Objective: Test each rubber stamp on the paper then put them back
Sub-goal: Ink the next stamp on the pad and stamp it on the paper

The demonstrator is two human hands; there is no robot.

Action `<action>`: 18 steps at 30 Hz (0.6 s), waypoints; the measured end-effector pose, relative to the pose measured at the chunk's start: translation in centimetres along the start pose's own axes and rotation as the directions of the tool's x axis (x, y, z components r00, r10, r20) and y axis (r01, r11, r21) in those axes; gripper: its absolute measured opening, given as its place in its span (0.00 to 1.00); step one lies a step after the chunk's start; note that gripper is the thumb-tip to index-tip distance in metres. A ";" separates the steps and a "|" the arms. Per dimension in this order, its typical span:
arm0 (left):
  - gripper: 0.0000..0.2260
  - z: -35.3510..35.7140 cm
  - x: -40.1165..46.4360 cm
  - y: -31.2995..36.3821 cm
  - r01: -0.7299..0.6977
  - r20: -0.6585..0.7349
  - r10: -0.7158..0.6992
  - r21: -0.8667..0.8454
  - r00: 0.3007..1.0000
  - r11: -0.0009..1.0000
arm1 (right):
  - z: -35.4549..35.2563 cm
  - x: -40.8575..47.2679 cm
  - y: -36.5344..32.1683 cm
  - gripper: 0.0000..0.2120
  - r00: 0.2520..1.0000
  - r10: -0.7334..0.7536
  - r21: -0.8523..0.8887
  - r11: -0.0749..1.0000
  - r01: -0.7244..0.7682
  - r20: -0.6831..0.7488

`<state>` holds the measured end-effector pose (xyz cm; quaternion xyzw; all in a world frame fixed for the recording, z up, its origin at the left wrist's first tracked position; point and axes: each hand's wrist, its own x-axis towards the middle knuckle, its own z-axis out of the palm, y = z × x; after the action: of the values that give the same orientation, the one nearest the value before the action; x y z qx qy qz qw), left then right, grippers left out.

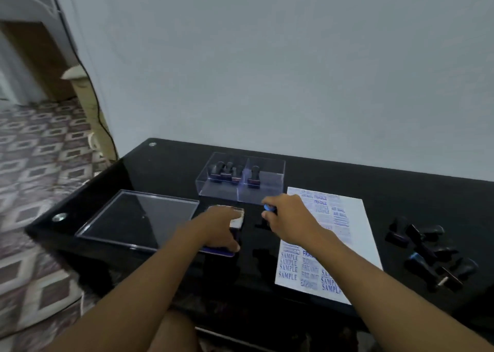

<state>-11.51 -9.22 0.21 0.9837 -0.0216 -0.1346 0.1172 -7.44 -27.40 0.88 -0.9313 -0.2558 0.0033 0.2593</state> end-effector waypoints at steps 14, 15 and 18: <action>0.33 0.4 -1.1 -7.1 0.089 0.033 -0.092 0.080 0.995 0.993 | 7.2 2.6 -6.8 0.03 0.969 -0.159 -0.067 0.982 0.174 0.188; 0.33 0.4 -0.8 -7.2 0.079 0.033 -0.082 0.087 0.996 0.993 | 7.3 2.3 -6.7 0.03 0.969 -0.168 -0.077 0.980 0.184 0.181; 0.27 0.7 -0.3 -7.6 0.059 0.021 -0.061 0.091 0.998 0.994 | 8.1 1.3 -6.3 0.04 0.965 -0.199 -0.110 0.970 0.219 0.169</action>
<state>-11.89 -2.00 -2.14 0.9865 0.0007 -0.1486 0.0684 -10.40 -18.24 -2.93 -0.9107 -0.3719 0.0328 0.1770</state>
